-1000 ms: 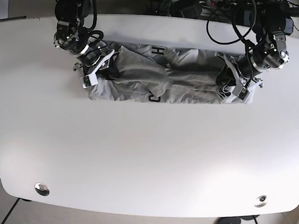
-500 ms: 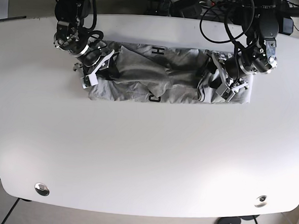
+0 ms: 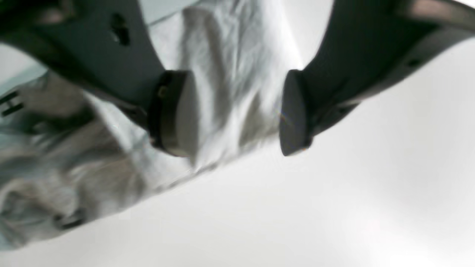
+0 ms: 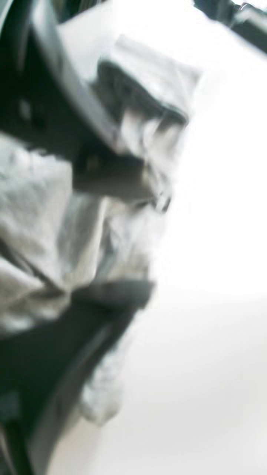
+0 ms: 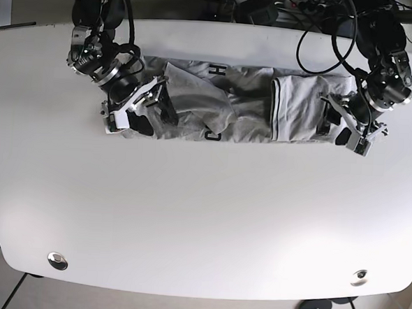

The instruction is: Fold the T-shirt properly

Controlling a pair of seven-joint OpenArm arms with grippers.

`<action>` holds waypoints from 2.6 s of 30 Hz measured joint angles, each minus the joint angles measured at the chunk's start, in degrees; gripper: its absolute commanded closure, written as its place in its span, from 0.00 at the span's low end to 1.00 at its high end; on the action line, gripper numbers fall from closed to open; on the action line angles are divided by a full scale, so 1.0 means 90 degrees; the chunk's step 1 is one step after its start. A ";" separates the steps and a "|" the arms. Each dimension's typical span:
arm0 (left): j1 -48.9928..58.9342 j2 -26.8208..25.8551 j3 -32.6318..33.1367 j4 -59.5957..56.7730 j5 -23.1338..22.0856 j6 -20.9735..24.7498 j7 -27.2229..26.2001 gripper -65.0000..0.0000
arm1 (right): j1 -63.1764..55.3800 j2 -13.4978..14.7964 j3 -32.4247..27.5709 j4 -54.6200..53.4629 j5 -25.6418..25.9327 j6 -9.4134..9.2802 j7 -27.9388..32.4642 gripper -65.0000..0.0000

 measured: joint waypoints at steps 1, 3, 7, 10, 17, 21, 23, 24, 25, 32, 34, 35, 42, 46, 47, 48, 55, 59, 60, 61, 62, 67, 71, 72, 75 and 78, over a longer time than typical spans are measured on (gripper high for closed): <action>-0.0002 -0.0046 0.0041 -0.0415 0.0017 -0.0005 0.0017 0.82 | -0.0046 -0.0010 0.0253 0.0034 0.0367 0.0012 -0.0362 0.17; -0.0007 -0.0238 0.0044 -0.0988 -0.0007 -0.0005 0.0012 0.95 | -0.0019 -0.0019 0.0945 -0.0007 0.1039 -0.0053 -0.0719 0.07; -0.0005 -0.0262 0.0005 -0.1766 -0.0053 -0.0002 -0.0112 0.97 | 0.0032 0.0027 0.1673 -0.0675 0.2001 -0.0051 -0.1010 0.06; -0.0124 -0.0408 0.0005 -0.2288 -0.0279 -0.0075 -0.0420 0.97 | -0.0027 0.0100 0.1950 -0.1309 0.2089 -0.0104 -0.1192 0.07; -0.0265 -0.0624 0.0029 -0.2769 -0.0408 -0.0102 -0.0799 0.97 | -0.0338 0.0066 0.1382 -0.1797 0.2057 0.0027 -0.0901 0.07; -0.0255 -0.0617 0.0022 -0.2766 -0.0398 -0.0100 -0.0809 0.97 | -0.0255 -0.0440 0.0848 -0.1756 0.1399 0.0053 -0.0765 0.07; -0.0253 -0.0612 0.0022 -0.2766 -0.0393 -0.0100 -0.0828 0.97 | -0.0165 -0.0748 0.0726 -0.1746 0.1013 0.0148 -0.0770 0.07; -0.0253 -0.0607 0.0022 -0.2766 -0.0393 -0.0100 -0.0831 0.97 | -0.0092 -0.0848 0.0743 -0.1749 0.0848 0.0148 -0.0780 0.10; -0.0250 -0.0605 0.0022 -0.2766 -0.0393 -0.0100 -0.0838 0.97 | -0.0005 -0.0911 0.0755 -0.1749 0.0648 0.0141 -0.0797 0.16; -0.0253 -0.0573 0.0022 -0.2766 -0.0374 -0.0100 -0.0845 0.97 | 0.0316 -0.0957 0.0765 -0.1751 -0.0061 -0.0068 -0.1120 0.97; -0.0257 -0.0430 0.0000 -0.2766 -0.0369 -0.0073 -0.0928 0.97 | 0.0216 -0.0959 0.0729 -0.1156 -0.0109 -0.0452 -0.1287 0.97; -0.0272 -0.0374 0.0034 -0.2766 -0.0367 -0.0073 -0.0920 0.97 | 0.0121 -0.0959 0.0719 -0.0641 -0.0097 -0.0738 -0.1275 0.97; -0.0364 0.0418 0.0600 -0.2727 0.0406 -0.0049 -0.1452 0.97 | -0.0168 -0.0418 -0.0627 0.1129 -0.0083 -0.1683 -0.1389 0.97; -0.0374 0.1081 0.0631 -0.2708 0.0843 -0.0080 -0.1753 0.97 | 0.0080 -0.0413 -0.1851 0.1294 -0.0078 -0.1812 -0.1428 0.97; -0.0376 0.1185 0.0631 -0.2703 0.0928 -0.0080 -0.1756 0.97 | 0.0248 -0.0427 -0.2120 0.1294 -0.0078 -0.1812 -0.1409 0.97; -0.0381 0.1239 0.0631 -0.2703 0.0959 -0.0080 -0.1753 0.97 | 0.0367 -0.0503 -0.2227 0.1285 -0.0087 -0.1814 -0.1411 0.97; -0.0389 0.1265 0.0644 -0.2705 0.0969 -0.0102 -0.1753 0.97 | 0.1336 -0.0833 -0.2348 -0.0474 -0.0107 -0.1817 -0.0879 0.96; -0.0391 0.1251 0.0651 -0.2705 0.0967 -0.0124 -0.1749 0.97 | 0.1651 -0.0736 -0.2382 -0.1314 -0.0102 -0.1817 -0.0619 0.94; -0.0391 0.1253 0.0651 -0.2705 0.0967 -0.0124 -0.1751 0.97 | 0.1673 -0.0724 -0.2382 -0.1348 -0.0102 -0.1817 -0.0610 0.89; -0.0391 0.1253 0.0651 -0.2705 0.0967 -0.0124 -0.1751 0.97 | 0.1673 -0.0704 -0.2375 -0.1350 -0.0100 -0.1819 -0.0595 0.80; -0.0398 0.1253 0.0651 -0.2705 0.0967 -0.0124 -0.1749 0.97 | 0.1673 -0.0687 -0.2378 -0.1350 -0.0097 -0.1877 -0.0568 0.68; -0.0471 0.1256 0.0651 -0.2698 0.0976 -0.0126 -0.1608 0.97 | 0.1945 -0.0624 -0.3400 -0.1362 -0.0100 -0.2754 -0.0563 0.27; -0.0461 0.1319 0.0651 -0.2293 0.1268 -0.0119 -0.1355 0.97 | 0.2341 -0.0571 -0.4277 -0.1365 -0.0075 -0.3334 -0.0588 0.25; -0.0425 0.1324 0.0648 -0.2093 0.1280 -0.0078 -0.1190 0.97 | 0.2448 -0.0566 -0.4359 -0.1365 -0.0083 -0.3466 -0.0590 0.24; -0.0345 0.1307 0.0211 -0.1647 0.1066 -0.0051 -0.0889 0.97 | 0.2569 -0.0588 -0.4449 -0.1367 -0.0068 -0.3470 -0.0573 0.24; -0.0335 0.1239 -0.0474 -0.1083 0.0899 0.0000 -0.0884 0.97 | 0.2603 -0.0588 -0.4449 -0.1370 -0.0058 -0.3480 -0.0602 0.25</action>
